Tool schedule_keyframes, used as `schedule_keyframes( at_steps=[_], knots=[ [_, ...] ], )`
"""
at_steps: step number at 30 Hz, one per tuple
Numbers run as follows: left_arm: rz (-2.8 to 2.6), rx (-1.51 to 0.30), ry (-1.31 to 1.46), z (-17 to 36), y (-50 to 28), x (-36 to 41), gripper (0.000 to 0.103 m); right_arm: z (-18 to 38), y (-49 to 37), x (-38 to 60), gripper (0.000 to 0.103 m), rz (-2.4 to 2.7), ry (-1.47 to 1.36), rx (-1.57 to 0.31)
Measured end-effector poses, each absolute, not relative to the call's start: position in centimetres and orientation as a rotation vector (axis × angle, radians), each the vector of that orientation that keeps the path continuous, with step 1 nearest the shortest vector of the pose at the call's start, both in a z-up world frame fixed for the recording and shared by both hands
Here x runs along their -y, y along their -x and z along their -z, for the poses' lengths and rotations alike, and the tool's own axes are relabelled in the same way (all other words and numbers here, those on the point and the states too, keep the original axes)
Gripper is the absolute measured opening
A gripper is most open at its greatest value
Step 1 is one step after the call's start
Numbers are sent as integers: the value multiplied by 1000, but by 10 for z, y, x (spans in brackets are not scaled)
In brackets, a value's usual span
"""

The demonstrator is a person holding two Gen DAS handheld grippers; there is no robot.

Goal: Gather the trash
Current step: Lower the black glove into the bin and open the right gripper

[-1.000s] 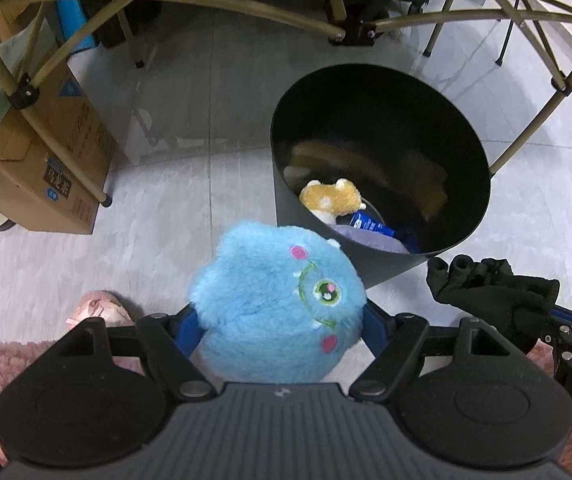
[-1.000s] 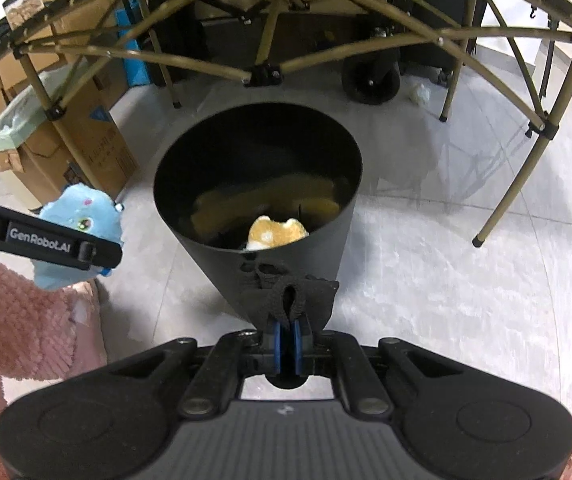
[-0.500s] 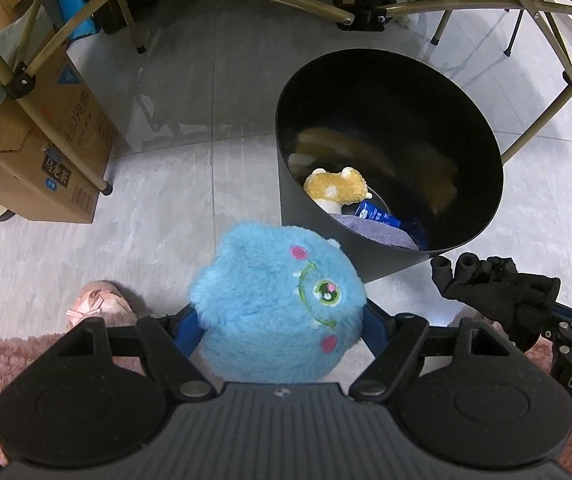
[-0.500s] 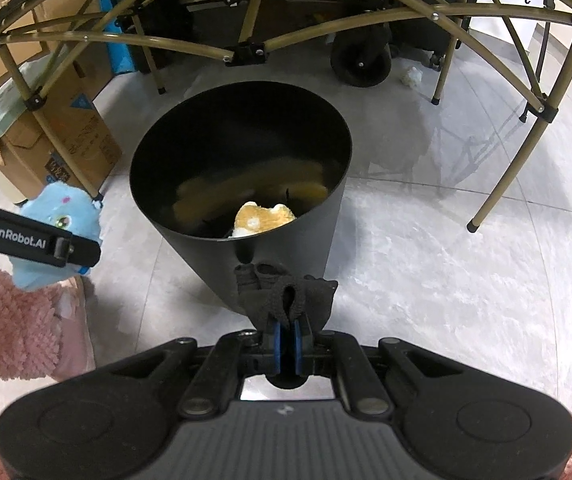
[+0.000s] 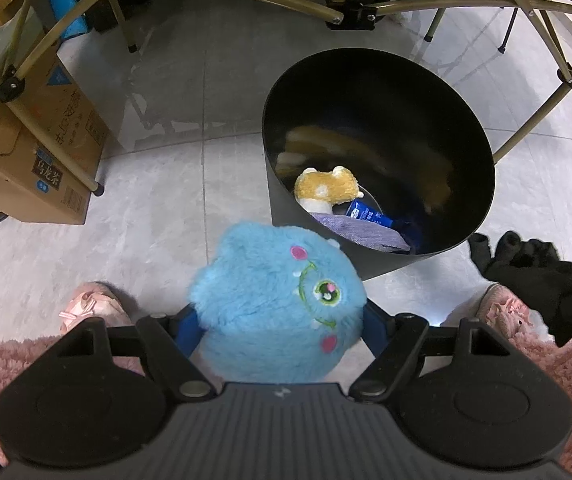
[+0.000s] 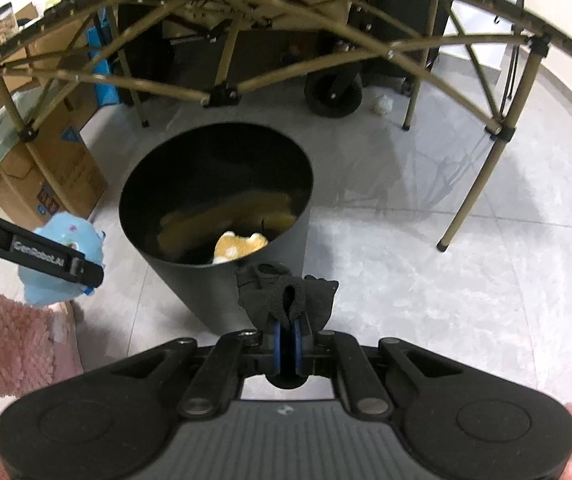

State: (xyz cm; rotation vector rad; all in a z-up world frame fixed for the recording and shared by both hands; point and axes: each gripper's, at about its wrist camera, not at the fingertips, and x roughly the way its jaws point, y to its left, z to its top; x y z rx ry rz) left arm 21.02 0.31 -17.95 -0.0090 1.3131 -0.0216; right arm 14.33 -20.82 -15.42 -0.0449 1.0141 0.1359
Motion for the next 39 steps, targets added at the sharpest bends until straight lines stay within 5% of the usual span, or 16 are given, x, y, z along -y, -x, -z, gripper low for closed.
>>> schedule_keyframes(
  at_steps=[39],
  knots=[
    [-109,-1299,85,168,-237,-52,78,138,-231,134,6,-324,109,-923]
  ],
)
